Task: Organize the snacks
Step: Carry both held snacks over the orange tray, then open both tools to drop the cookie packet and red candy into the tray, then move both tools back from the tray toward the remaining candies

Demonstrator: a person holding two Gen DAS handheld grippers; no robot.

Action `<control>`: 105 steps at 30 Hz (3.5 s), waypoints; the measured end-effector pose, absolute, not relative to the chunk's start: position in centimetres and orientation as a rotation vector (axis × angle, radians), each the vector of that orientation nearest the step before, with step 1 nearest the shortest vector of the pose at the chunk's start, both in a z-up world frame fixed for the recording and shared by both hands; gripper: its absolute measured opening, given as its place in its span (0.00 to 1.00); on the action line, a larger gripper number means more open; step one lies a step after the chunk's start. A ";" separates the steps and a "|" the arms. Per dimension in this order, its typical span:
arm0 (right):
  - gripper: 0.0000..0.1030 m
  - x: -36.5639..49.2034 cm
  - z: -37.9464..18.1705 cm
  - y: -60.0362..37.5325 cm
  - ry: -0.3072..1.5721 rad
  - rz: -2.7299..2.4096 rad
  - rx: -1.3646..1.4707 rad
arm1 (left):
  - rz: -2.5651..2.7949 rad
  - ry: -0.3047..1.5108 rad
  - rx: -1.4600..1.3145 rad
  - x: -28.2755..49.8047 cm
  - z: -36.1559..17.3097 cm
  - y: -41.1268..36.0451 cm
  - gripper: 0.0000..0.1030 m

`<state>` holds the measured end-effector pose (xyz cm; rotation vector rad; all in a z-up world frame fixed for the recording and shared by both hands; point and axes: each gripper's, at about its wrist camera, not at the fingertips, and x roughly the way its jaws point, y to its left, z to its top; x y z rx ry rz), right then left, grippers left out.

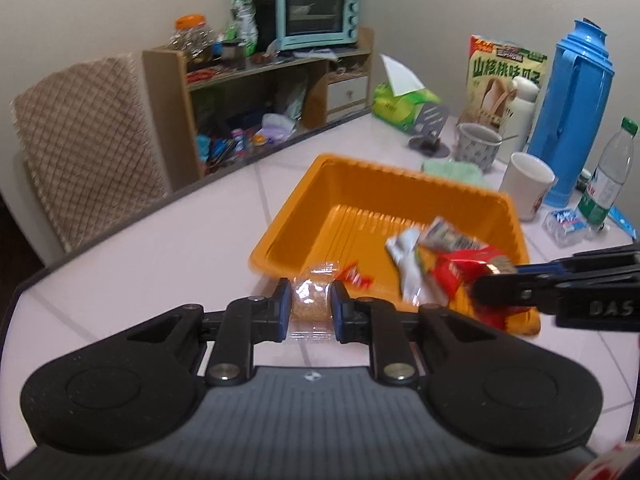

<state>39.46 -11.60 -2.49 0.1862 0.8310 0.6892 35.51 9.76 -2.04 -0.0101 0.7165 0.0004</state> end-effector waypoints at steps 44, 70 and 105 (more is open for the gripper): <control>0.23 51.3 -7.5 -10.6 0.901 0.558 0.409 | -0.076 0.772 -0.013 49.4 -5.6 10.4 0.23; 0.53 50.6 -5.7 -10.0 0.845 0.602 0.423 | -0.053 0.766 -0.098 45.6 -3.7 11.9 0.28; 0.53 32.8 -2.4 -17.4 0.916 0.656 0.262 | 0.081 0.833 -0.298 25.2 -1.8 9.7 0.38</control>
